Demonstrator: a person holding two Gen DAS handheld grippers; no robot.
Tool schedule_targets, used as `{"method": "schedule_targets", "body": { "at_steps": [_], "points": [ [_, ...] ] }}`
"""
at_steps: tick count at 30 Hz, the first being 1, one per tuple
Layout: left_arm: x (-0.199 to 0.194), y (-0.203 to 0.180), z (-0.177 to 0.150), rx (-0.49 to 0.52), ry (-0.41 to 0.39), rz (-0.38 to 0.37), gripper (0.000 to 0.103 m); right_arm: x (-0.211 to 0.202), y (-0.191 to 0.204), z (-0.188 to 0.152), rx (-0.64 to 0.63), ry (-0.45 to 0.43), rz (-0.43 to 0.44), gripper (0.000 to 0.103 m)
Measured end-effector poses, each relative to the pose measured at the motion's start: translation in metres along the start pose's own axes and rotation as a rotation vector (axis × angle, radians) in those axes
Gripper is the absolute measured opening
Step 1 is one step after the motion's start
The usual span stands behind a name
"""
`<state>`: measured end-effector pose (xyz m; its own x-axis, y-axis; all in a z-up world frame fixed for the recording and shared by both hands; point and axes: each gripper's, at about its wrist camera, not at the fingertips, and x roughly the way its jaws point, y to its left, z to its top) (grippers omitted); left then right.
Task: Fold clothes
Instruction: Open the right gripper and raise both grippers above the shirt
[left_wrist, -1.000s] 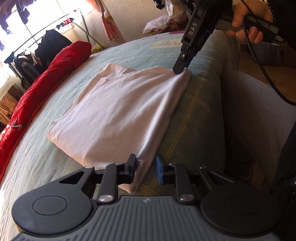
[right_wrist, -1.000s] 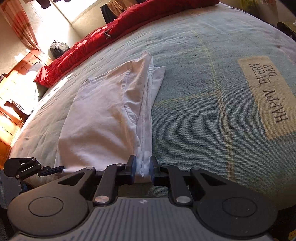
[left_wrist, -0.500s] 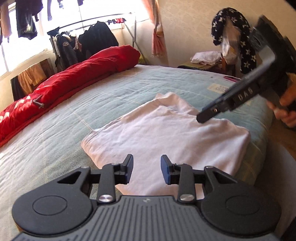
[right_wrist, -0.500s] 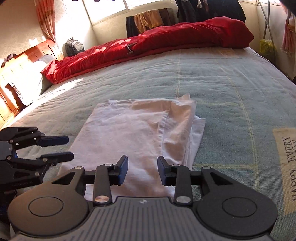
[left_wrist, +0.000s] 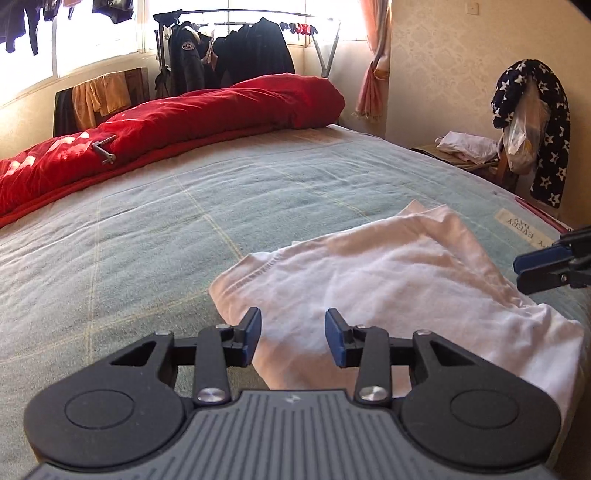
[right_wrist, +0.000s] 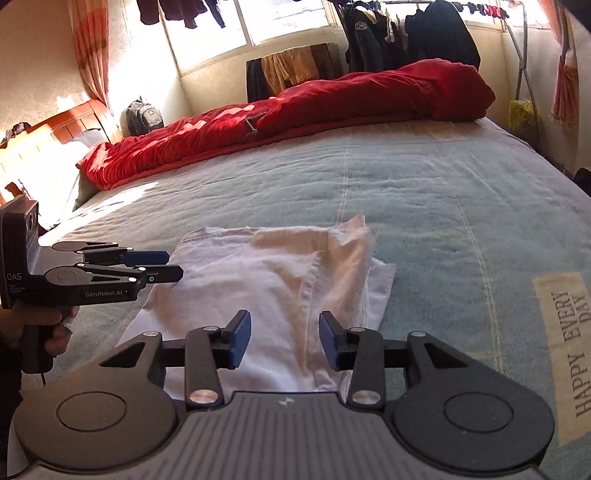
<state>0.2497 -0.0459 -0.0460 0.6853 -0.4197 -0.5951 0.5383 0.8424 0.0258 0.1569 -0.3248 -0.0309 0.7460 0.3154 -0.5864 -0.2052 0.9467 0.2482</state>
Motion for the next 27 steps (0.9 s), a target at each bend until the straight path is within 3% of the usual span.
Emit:
{"method": "schedule_targets", "body": {
  "at_steps": [4, 7, 12, 16, 18, 21, 27],
  "points": [
    [0.025, 0.009, 0.007, -0.029, 0.01, -0.027, 0.039, 0.035, -0.013, 0.014, 0.014, 0.024, -0.031, 0.046],
    [0.039, 0.008, 0.012, -0.015, 0.014, -0.035, 0.039, 0.054, -0.031, 0.003, 0.102, 0.058, -0.041, 0.045],
    [0.052, 0.003, 0.022, 0.006, 0.008, -0.046, 0.04, 0.043, -0.03, 0.006, 0.113, 0.006, -0.032, 0.046],
    [0.043, 0.0, 0.026, -0.007, -0.006, -0.059, 0.04, 0.045, -0.017, 0.033, 0.008, -0.045, -0.028, 0.055],
    [0.035, -0.004, 0.026, -0.012, -0.008, -0.057, 0.04, 0.064, -0.019, 0.04, -0.004, -0.021, -0.03, 0.056],
    [0.019, -0.01, 0.022, -0.019, 0.001, -0.054, 0.045, 0.09, -0.036, 0.037, 0.063, 0.047, -0.1, 0.056],
    [-0.028, -0.027, 0.009, -0.042, -0.013, -0.06, 0.063, 0.041, -0.041, 0.028, 0.188, -0.029, -0.099, 0.061]
  ]
}}
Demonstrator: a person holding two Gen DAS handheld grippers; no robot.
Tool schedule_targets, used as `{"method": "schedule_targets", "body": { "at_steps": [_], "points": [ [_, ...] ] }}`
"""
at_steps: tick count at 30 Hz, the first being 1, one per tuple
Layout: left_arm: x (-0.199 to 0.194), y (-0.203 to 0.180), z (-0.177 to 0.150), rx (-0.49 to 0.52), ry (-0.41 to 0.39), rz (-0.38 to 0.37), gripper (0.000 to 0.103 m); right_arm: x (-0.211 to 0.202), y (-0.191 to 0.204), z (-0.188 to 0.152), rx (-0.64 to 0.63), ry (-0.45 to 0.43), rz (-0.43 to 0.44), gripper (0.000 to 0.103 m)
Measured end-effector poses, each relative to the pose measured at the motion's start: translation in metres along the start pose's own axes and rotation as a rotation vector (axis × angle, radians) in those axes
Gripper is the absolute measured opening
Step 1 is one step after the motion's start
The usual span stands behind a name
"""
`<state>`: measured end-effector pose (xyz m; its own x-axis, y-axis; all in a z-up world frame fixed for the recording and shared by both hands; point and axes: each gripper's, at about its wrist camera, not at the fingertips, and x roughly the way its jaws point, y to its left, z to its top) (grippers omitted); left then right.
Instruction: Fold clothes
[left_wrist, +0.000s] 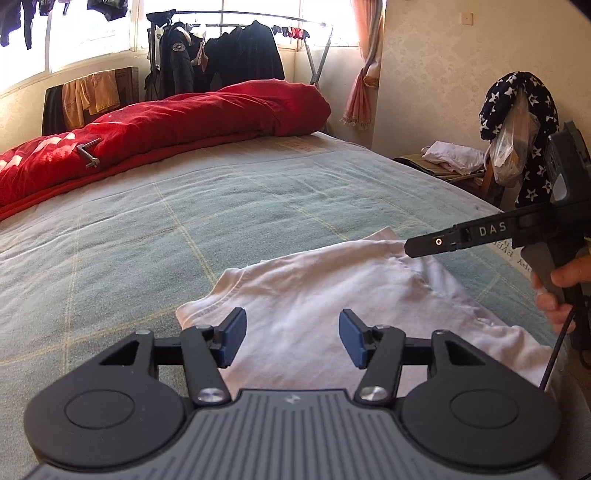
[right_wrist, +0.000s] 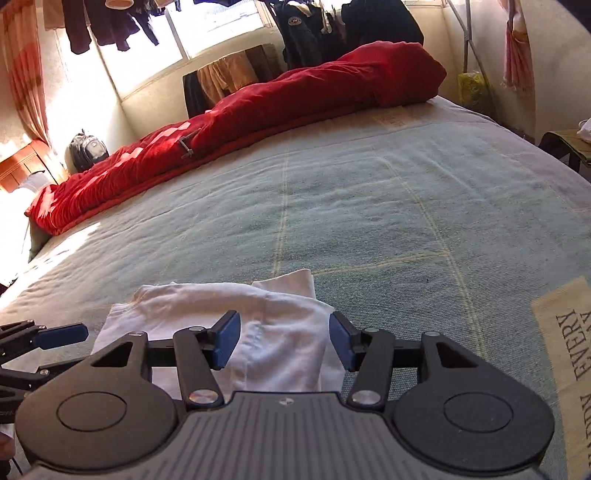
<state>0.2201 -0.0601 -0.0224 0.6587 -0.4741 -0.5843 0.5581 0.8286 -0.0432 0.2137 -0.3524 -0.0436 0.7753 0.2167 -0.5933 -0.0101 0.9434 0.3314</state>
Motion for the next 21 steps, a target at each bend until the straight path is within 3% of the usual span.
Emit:
{"method": "schedule_targets", "body": {
  "at_steps": [7, 16, 21],
  "points": [
    [-0.039, -0.032, -0.016, -0.025, 0.014, 0.033, 0.073, -0.048, 0.024, -0.023, -0.027, -0.018, 0.028, 0.071],
    [-0.044, -0.053, -0.045, -0.003, 0.122, 0.205, 0.073, -0.07, 0.043, -0.05, -0.057, 0.014, 0.022, 0.078],
    [-0.044, -0.062, -0.063, 0.008, 0.178, 0.206, 0.073, -0.084, 0.046, -0.055, -0.065, -0.001, 0.015, 0.082]
  ]
}}
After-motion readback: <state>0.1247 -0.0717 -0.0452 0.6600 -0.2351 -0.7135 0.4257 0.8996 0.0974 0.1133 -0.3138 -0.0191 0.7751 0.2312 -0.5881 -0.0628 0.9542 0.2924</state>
